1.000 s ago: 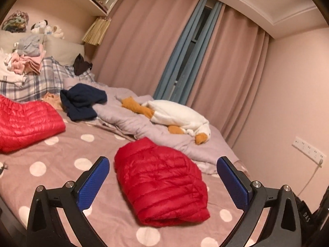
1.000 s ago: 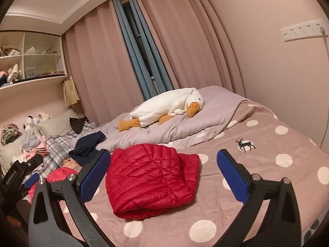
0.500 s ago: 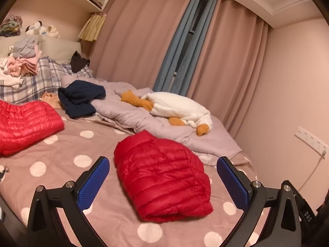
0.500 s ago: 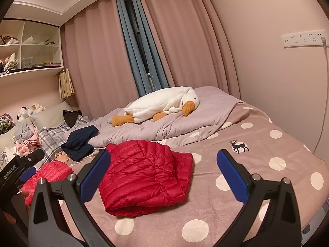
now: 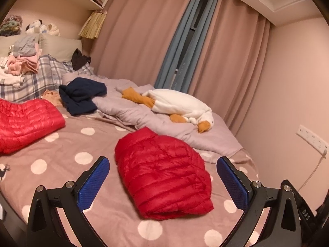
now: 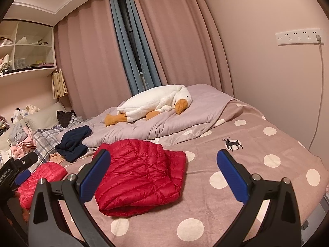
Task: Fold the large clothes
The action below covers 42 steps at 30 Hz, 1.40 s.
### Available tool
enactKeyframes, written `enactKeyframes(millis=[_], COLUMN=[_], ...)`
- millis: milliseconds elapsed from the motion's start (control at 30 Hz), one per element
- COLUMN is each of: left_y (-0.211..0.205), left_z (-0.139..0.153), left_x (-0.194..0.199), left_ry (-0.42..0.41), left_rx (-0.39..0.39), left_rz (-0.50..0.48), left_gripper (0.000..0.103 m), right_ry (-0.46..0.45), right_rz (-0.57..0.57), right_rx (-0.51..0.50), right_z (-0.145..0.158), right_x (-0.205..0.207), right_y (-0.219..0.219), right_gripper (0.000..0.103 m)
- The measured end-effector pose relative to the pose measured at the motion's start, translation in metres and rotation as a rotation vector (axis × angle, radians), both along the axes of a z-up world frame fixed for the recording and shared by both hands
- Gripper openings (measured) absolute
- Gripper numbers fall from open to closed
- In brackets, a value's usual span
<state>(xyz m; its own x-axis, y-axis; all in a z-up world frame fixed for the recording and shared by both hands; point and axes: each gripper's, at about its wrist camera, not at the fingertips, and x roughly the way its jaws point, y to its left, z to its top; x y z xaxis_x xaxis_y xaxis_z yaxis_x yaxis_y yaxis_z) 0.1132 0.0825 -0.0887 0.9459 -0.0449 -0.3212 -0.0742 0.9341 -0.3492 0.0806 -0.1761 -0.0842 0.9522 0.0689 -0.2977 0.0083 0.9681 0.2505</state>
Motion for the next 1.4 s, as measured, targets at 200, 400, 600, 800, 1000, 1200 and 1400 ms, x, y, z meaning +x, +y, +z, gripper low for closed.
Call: enactKeyframes(millis=[200,400,600,800,1000,1200,1400], left_y=[-0.0036,-0.006,-0.0057,-0.0061,-0.0091,-0.0076,-0.0088], left_z=[0.0015,0.0019,0.0024,0.0023,0.0028,0.0018,0.0014], left_x=[-0.0041,-0.0029,-0.0039,-0.0041,-0.0071,-0.0032,-0.0016], left_ry=[-0.019,-0.021,-0.028,-0.032,-0.057,-0.04,-0.024], left_rx=[0.012,0.018,0.016,0.019,0.064,0.064,0.073], left_rz=[-0.005,-0.019,-0.027,-0.029,0.007,0.0,0.006], left_gripper=[0.103,0.103,0.103,0.103,0.103,0.103,0.103], right_ry=[0.007,0.014,0.027,0.038,0.041,0.054,0.057], right_rz=[-0.016,-0.024,-0.035,-0.041,-0.045,-0.065,-0.066], right_rx=[-0.013,-0.014,-0.021,-0.033,-0.041,-0.061,-0.067], right_z=[0.0004,0.0004,-0.0008,-0.0016,-0.0021,-0.0043,-0.0047], right_x=[-0.0004,-0.0004,0.0009,0.0034,0.0047,0.0065,0.007], right_y=[0.0015,0.0021,0.0037,0.0053,0.0061,0.0075,0.0071], right_gripper=[0.103,0.103,0.103,0.103,0.103,0.103,0.103])
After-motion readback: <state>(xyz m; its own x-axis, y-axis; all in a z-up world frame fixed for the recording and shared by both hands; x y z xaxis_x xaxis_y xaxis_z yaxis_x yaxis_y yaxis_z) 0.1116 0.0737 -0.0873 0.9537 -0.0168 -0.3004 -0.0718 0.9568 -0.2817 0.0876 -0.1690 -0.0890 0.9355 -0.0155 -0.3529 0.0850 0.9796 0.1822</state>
